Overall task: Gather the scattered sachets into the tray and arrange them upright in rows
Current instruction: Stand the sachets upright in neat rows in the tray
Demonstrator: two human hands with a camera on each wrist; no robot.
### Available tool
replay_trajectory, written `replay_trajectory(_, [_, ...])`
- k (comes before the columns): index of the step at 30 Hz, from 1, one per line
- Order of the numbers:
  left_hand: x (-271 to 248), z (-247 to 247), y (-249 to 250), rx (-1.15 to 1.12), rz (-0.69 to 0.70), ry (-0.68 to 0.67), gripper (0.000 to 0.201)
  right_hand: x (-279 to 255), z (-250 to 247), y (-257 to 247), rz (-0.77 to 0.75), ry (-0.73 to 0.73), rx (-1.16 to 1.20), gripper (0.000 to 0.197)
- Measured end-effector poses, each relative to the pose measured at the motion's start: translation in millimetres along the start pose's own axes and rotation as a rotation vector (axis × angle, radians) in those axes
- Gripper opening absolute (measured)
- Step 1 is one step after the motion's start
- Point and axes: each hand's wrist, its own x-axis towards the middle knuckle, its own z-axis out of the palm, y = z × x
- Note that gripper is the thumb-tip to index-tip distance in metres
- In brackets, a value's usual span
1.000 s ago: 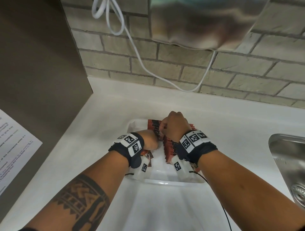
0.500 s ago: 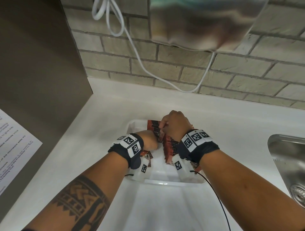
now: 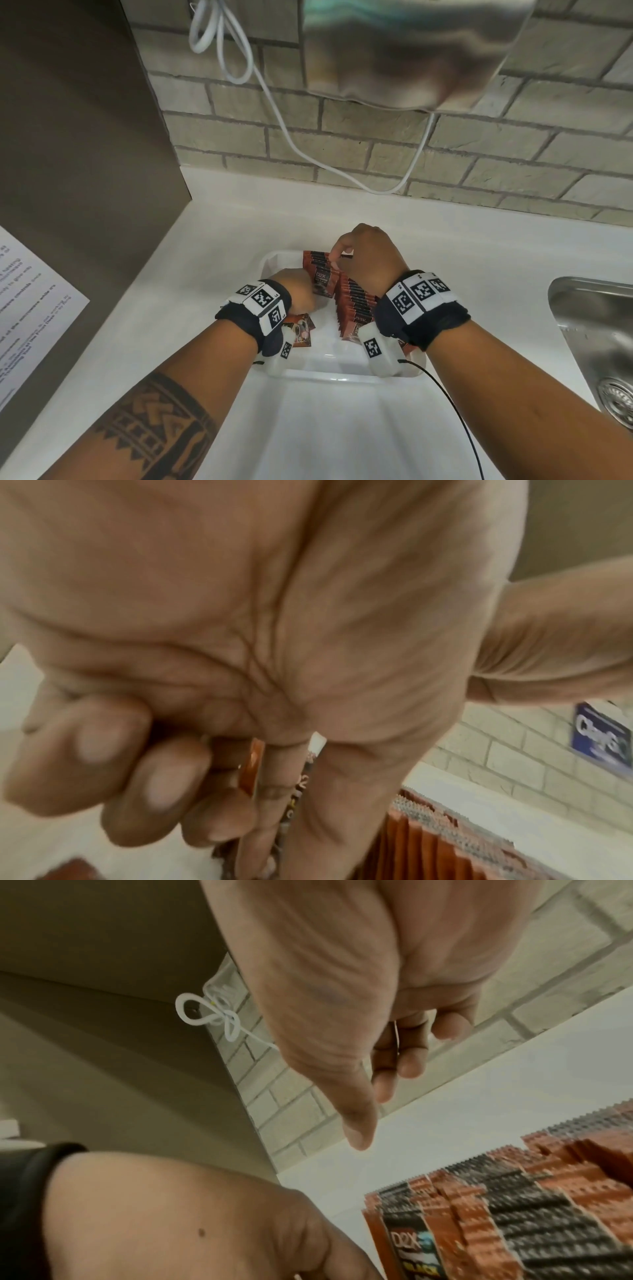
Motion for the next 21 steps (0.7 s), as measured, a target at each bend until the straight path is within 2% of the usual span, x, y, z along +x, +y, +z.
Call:
replay_trajectory(4, [-1,7,-9,0.083,-0.072,-0.025,0.042,-37,-14,-13,0.009,-0.037,0.111,0.023])
replay_trajectory(6, [-1,12,-11,0.111,-0.11,-0.034,0.051,-59,-12,-18,0.002,-0.148,0.102,0.022])
replay_trajectory(9, [-2,16,-10,0.124,-0.142,-0.031,0.059,-88,1,-21,0.022,-0.33,0.045,0.009])
replay_trajectory(11, [-4,17,-8,0.141,-0.147,-0.034,0.063,-103,12,-20,0.051,-0.406,0.008,0.023])
replay_trajectory(15, [-5,17,-4,0.156,-0.161,-0.014,0.065,-120,30,-20,0.046,-0.42,-0.041,0.035])
replay_trajectory(21, [-5,11,3,0.207,-0.174,-0.079,0.065,-115,52,-24,0.049,-0.503,-0.066,0.068])
